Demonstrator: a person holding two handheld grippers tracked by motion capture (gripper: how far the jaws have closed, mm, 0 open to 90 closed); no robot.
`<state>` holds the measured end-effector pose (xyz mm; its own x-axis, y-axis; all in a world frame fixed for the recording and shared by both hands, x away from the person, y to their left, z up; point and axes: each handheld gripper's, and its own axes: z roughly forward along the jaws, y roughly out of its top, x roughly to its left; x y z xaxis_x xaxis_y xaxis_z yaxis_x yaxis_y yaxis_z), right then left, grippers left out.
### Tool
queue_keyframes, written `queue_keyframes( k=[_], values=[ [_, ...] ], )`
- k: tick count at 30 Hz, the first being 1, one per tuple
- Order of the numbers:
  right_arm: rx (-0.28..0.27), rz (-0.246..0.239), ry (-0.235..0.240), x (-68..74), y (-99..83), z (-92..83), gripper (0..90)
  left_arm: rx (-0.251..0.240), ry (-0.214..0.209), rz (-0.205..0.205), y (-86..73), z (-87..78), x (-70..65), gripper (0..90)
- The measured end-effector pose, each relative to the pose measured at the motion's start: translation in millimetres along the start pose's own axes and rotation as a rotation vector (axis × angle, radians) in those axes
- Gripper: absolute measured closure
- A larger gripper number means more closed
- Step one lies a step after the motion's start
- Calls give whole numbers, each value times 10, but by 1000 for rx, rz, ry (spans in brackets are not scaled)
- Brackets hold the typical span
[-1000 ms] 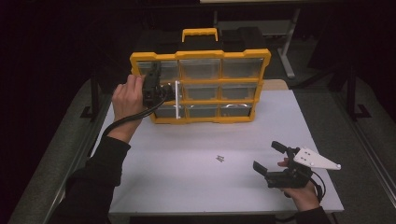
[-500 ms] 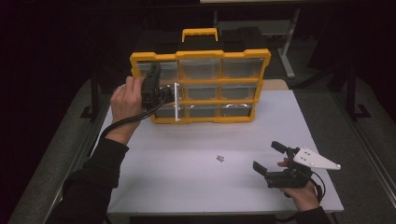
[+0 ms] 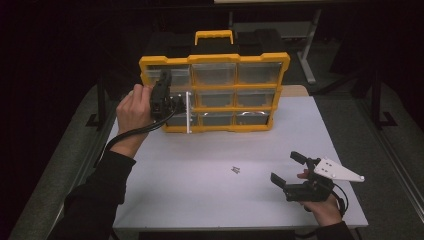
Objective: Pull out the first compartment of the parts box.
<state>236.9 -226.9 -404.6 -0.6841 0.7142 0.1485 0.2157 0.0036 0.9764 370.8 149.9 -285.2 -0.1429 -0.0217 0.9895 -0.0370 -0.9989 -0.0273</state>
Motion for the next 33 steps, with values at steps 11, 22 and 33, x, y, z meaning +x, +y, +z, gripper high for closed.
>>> queue_keyframes(
  k=[11, 22, 33],
  values=[
    [0, 3, 0, -1, -1, -2, 0, -3, -4, -3, -8, -91, 15, 807],
    [2, 2, -1, 1, -1, 1, 0, -7, -5, -2, -9, -214, 35, 807],
    [1, 0, 1, 3, -1, 0, 0, -6, 0, -6, -7, -323, 44, 807]
  ],
)
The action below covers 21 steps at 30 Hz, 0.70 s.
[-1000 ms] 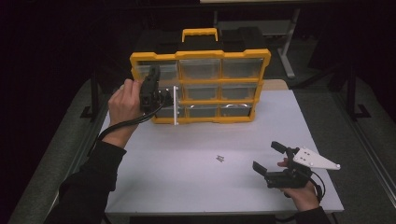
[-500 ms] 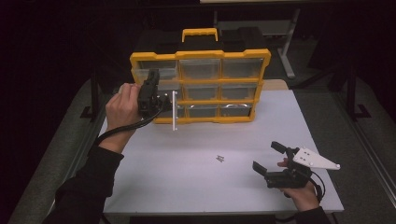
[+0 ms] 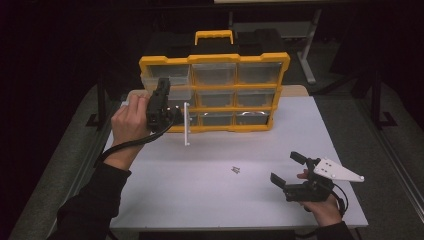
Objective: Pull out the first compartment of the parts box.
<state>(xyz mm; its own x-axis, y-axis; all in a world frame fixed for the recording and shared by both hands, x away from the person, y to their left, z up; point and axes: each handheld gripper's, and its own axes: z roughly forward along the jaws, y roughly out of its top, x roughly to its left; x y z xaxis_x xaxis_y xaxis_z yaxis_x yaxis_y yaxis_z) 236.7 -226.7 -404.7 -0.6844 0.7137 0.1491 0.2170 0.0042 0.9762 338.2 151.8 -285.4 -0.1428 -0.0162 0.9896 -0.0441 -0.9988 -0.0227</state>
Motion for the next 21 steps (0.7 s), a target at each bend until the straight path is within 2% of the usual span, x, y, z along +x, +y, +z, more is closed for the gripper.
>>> queue_keyframes(
  k=[21],
  values=[
    [0, 0, -2, 1, 0, -1, 0, -1, 0, -1, -6, -173, 28, 808]
  ],
)
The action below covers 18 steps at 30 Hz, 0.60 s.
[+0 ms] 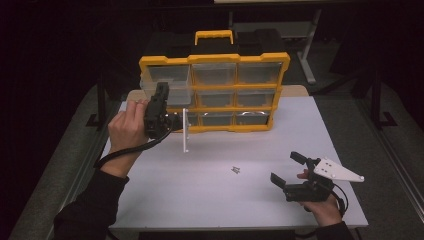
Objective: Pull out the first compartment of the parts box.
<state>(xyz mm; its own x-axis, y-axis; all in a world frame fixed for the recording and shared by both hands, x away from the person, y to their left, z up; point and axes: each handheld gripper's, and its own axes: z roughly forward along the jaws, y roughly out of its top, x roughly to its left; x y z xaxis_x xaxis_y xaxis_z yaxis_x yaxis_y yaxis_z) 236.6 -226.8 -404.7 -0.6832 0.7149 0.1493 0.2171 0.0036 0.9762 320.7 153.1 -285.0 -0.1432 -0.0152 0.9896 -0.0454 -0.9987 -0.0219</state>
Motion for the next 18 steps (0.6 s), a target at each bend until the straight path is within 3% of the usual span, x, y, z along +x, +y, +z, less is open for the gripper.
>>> queue_keyframes(
  k=[18],
  values=[
    [-1, 1, 1, 3, -1, 2, 0, -8, 7, -7, -4, -103, -8, 809]
  ],
)
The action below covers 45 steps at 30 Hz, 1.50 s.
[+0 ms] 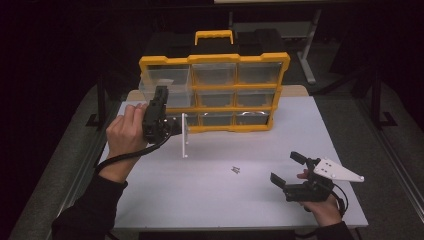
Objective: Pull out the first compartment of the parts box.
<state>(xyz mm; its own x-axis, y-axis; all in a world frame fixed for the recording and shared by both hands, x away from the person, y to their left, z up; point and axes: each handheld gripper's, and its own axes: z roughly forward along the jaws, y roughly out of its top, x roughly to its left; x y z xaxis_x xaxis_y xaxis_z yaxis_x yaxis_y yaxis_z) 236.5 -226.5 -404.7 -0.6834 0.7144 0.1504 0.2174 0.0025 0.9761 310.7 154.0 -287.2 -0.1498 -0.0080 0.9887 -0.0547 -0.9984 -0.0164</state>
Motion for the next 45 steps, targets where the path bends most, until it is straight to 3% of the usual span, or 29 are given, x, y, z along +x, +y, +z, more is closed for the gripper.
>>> queue_keyframes(
  k=[15, 20, 34, 45],
  values=[
    [1, 0, 0, 3, 0, 2, 0, 1, -3, 4, 5, -7, -10, 790],
    [1, 1, -1, 4, -1, 3, 0, 1, -20, -5, 1, -14, -21, 712],
    [3, 2, 1, 8, -3, 8, 0, 5, 2, -29, 8, -78, -55, 459],
    [3, 1, -1, 2, -3, 17, 0, 4, -18, -40, 28, -175, -159, 425]
  ],
)
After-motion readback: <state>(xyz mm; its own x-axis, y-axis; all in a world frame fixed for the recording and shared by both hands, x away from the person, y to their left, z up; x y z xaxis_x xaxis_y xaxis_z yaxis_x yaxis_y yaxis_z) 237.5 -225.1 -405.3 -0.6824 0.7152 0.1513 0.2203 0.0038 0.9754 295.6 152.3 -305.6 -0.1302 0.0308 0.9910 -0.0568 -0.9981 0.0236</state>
